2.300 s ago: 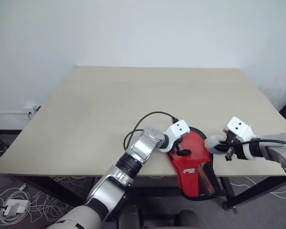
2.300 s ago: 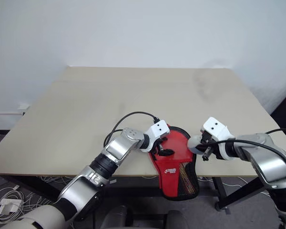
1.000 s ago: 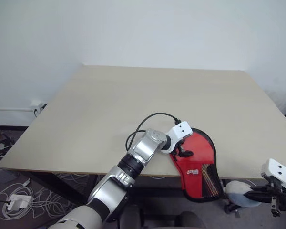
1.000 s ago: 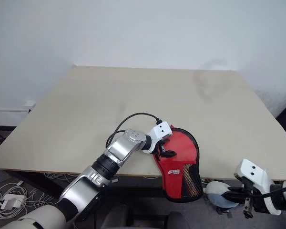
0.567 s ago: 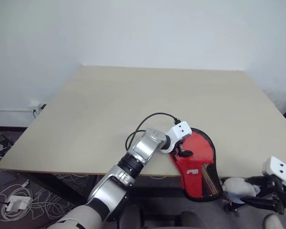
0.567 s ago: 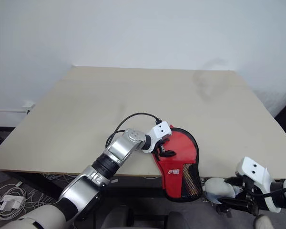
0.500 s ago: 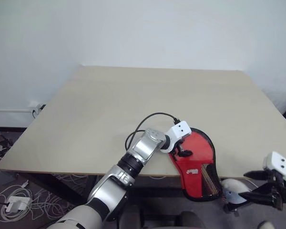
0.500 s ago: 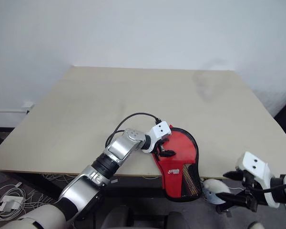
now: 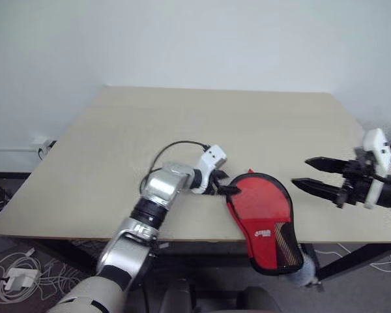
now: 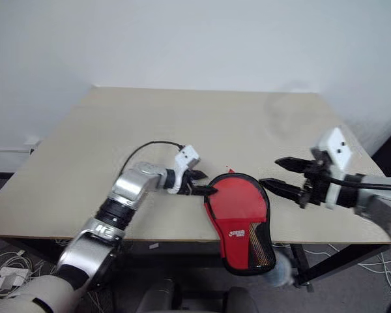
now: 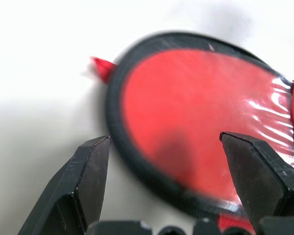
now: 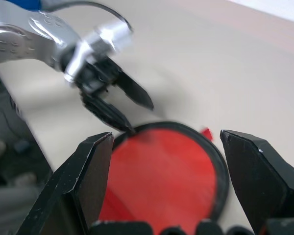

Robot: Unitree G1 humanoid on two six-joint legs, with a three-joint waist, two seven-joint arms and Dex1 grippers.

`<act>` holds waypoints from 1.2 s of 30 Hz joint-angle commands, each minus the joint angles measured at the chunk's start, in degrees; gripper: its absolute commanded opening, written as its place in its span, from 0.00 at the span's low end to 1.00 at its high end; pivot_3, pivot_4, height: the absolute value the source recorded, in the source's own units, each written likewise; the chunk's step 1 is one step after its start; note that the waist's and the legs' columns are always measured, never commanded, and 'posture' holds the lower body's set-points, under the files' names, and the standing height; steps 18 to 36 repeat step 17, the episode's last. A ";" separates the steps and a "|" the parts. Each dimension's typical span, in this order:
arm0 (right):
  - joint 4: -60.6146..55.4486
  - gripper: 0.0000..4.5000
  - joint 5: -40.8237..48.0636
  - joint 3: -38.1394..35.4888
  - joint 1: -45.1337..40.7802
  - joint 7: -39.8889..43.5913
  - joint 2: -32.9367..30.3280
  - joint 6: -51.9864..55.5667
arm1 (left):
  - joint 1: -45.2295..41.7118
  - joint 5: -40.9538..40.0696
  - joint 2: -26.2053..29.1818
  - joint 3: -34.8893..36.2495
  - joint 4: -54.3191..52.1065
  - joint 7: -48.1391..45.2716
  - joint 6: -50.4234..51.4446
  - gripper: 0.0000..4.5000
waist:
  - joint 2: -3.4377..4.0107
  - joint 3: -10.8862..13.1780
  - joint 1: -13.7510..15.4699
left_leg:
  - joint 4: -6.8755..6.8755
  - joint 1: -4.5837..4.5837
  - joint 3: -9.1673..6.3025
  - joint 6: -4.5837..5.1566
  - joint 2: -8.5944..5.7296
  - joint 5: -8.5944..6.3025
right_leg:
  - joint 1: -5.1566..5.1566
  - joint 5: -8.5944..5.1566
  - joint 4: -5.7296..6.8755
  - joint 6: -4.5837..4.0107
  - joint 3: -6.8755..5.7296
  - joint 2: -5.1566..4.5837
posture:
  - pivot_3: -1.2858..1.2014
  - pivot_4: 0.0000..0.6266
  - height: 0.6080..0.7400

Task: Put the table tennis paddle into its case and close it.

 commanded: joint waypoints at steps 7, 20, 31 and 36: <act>5.62 0.84 -7.21 14.86 -5.44 -8.81 13.25 -4.82 | 15.03 -12.07 20.81 14.23 -20.77 -8.69 4.91 0.84 | 0.17 0.02 -0.72 | 0.02 0.05 0.02 0.00 0.03 0.01 | 0.01 0.11 0.08 0.00 0.01 0.04 | 0.52 0.00 1.00; 10.04 0.84 -9.51 16.23 -5.75 -7.03 14.72 -9.43 | 35.70 -11.24 27.85 13.35 -32.08 -5.55 1.72 0.84 | 0.16 0.02 0.05 | -0.21 0.06 0.28 -0.02 0.13 0.00 | -0.16 0.36 0.00 -0.27 0.02 -0.10 | 0.52 0.00 1.00; 10.04 0.84 -9.51 16.23 -5.75 -7.03 14.72 -9.43 | 35.70 -11.24 27.85 13.35 -32.08 -5.55 1.72 0.84 | 0.16 0.02 0.05 | -0.21 0.06 0.28 -0.02 0.13 0.00 | -0.16 0.36 0.00 -0.27 0.02 -0.10 | 0.52 0.00 1.00; 10.04 0.84 -9.51 16.23 -5.75 -7.03 14.72 -9.43 | 35.70 -11.24 27.85 13.35 -32.08 -5.55 1.72 0.84 | 0.16 0.02 0.05 | -0.21 0.06 0.28 -0.02 0.13 0.00 | -0.16 0.36 0.00 -0.27 0.02 -0.10 | 0.52 0.00 1.00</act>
